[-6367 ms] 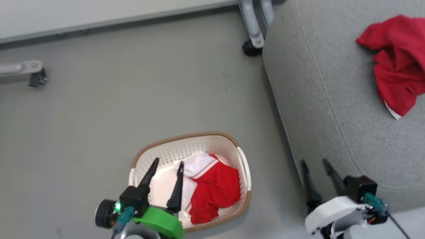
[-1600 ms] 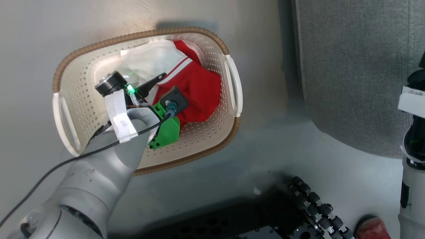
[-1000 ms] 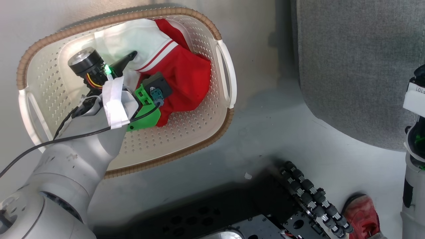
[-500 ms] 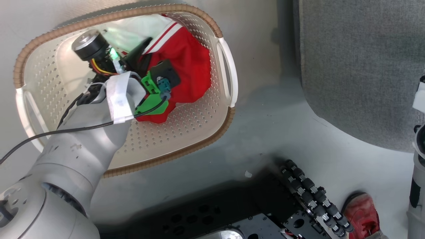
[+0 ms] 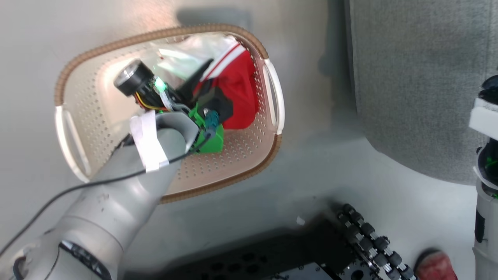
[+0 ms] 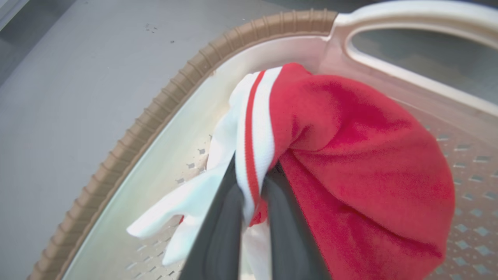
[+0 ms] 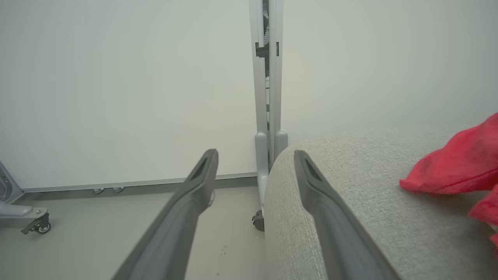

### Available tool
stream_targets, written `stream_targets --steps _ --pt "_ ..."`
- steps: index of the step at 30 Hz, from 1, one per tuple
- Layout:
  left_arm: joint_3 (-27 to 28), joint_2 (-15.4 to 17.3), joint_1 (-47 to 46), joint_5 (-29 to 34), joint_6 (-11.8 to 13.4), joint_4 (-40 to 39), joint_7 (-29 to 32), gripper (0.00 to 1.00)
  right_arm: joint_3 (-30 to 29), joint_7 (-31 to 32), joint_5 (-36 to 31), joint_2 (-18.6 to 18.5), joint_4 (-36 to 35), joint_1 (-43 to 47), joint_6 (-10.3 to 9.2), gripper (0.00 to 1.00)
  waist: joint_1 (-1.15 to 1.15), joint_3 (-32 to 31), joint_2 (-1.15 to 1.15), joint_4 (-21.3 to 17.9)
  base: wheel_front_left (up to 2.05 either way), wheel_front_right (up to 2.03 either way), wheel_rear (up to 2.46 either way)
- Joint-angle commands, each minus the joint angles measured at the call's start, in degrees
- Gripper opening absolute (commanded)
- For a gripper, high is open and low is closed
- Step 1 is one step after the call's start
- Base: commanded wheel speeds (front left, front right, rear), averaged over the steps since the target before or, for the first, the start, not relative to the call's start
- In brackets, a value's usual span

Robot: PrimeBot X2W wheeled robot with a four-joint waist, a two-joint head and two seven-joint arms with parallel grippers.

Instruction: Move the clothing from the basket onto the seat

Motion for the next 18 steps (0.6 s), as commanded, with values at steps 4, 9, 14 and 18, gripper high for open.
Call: stream_targets --steps 4,9,14,18 --pt "1.27 0.96 4.98 -1.64 0.24 -4.26 -0.17 0.0 1.73 -0.16 -1.22 -0.81 1.2 -1.06 -0.06 1.0 0.0 -7.71 0.0 3.26 0.0 0.0 0.0" --pt "3.3 1.14 11.73 -4.42 -1.92 -9.46 -0.18 0.0 2.99 -0.17 -2.01 -1.22 3.18 0.47 -0.06 1.0 0.0 -14.81 0.0 5.54 0.0 0.0 0.0" --pt "7.44 1.04 19.42 -7.33 -2.55 -14.84 -0.19 0.0 3.36 -0.16 -1.92 0.07 5.63 4.14 -0.06 1.0 0.0 -22.8 0.0 7.79 0.0 0.0 0.0" --pt "11.85 0.72 26.06 -9.17 -3.08 -18.83 -0.18 0.0 4.33 -0.17 -2.11 1.26 8.24 8.38 -0.06 1.0 0.0 -29.79 0.0 9.23 0.0 0.0 0.0"
